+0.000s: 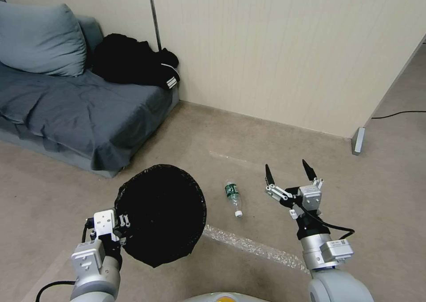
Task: Pick up the trash bin, then pick up the garbage from the floor and place it into the trash bin.
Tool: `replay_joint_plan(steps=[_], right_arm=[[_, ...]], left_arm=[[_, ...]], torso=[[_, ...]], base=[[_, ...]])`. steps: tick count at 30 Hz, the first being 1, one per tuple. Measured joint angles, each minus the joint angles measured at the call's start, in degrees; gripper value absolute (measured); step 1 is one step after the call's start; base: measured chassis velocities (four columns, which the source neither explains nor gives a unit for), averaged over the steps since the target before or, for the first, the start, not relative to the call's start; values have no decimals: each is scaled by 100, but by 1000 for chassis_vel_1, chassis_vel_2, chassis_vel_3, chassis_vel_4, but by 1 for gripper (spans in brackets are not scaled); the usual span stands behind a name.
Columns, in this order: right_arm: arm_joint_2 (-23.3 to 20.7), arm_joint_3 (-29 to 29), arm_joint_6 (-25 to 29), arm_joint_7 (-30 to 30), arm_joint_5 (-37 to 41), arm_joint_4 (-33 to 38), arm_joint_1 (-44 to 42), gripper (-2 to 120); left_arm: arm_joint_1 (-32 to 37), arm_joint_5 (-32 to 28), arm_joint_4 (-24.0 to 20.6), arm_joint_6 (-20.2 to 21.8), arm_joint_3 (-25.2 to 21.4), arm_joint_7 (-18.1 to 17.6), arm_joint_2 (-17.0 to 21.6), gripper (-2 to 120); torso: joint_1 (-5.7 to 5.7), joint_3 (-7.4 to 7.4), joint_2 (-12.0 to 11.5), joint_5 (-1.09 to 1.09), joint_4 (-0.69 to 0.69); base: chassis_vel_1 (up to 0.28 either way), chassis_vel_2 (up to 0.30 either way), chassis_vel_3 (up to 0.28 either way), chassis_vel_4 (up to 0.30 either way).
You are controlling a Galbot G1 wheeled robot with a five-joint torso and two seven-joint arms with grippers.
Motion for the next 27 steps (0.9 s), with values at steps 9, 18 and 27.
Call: replay_joint_plan(steps=[9,18,27], right_arm=[[-16,3,-29,0,-1,29,38,100],[-549,-141,-826,296,547,-16,796,100],[-1093,-854,-1698,651,1124,-468,1567,100]], left_arm=[[-11,48,15,-35,39,49,-19,1],[-35,31,31,-37,31,122,-19,1],[-108,26,112,-3,-87,147,-32,1]], torso=[[0,0,0,0,0],[0,0,0,0,1],[0,0,0,0,0]], base=[[0,0,0,0],[0,0,0,0],[0,0,0,0]])
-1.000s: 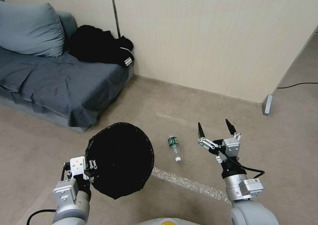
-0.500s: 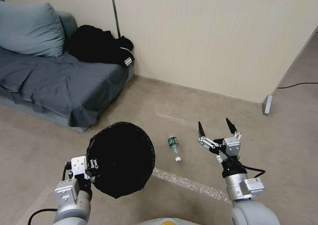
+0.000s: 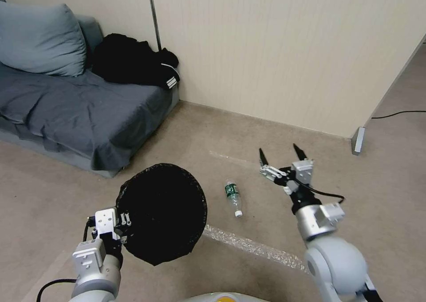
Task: Pick up the trash bin, then pick up the garbage from the floor and place it into the trash bin.
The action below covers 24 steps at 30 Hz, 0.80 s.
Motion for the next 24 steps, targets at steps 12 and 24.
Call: replay_joint_plan(steps=[12,24], right_arm=[[-239,-1094,-789,176,641,-1507,1301,100],[-70,-1768,-762,103,450,-3703,2296,100]], left_arm=[[-46,77,138,7,-6,22,-22,1],[-3,222,183,-9,29,38,-24,1]], torso=[[0,0,0,0,0],[0,0,0,0,0]], base=[[0,0,0,0],[0,0,0,0]])
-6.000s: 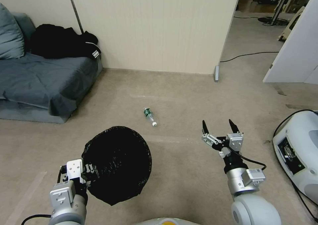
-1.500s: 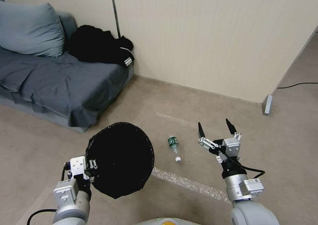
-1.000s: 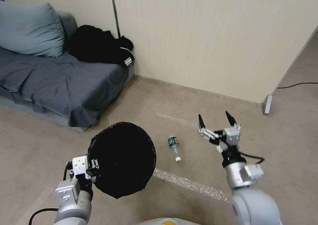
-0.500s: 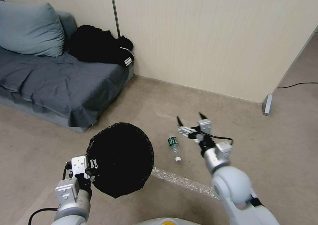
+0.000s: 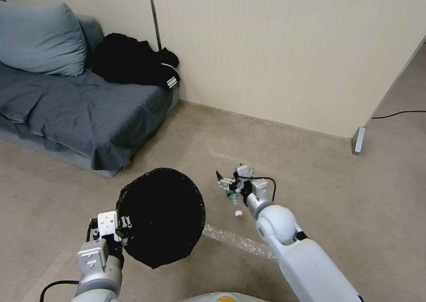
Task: Pick up the trash bin, then pick up the garbage from the floor and place it into the trash bin.
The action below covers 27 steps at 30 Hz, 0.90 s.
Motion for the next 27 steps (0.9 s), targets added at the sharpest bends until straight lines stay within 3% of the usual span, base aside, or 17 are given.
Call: replay_joint_plan(steps=[3,27], right_arm=[[87,-7,154,-71,-184,-585,154,100],[553,399,589,-741,-636,-2779,652,100]], left_arm=[[51,45,0,-32,39,1,0,1],[119,162,-33,-83,160,5,1,1]], torso=[[0,0,0,0,0],[0,-1,0,0,0]], base=[[0,0,0,0],[0,0,0,0]])
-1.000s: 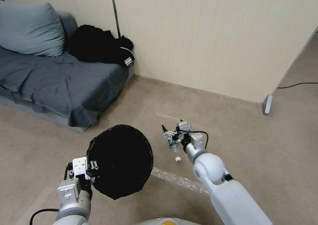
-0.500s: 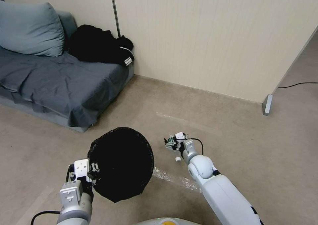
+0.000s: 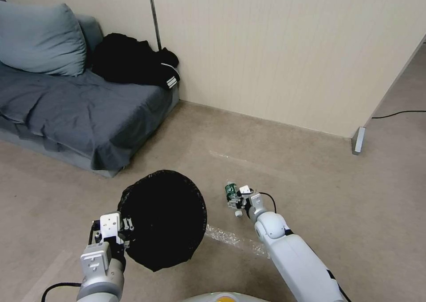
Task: Pick up the trash bin, then pick up the garbage from the floor and place it into the trash bin.
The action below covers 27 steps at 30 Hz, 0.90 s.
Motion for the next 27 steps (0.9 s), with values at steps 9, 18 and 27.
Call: replay_joint_plan(steps=[9,18,27], right_arm=[[168,125,209,-270,-159,-509,157,100],[388,241,456,-444,-417,-1033,322,82],[572,344,617,-461,-584,-1348,453,48]], left_arm=[[-3,91,51,-31,124,0,0,1],[-5,237,152,-94,277,0,0,1],[29,299,200,-150,338,1,0,1]], torso=[[0,0,0,0,0],[0,0,0,0,0],[0,-1,1,-2,-1]], base=[[0,0,0,0],[0,0,0,0],[0,0,0,0]])
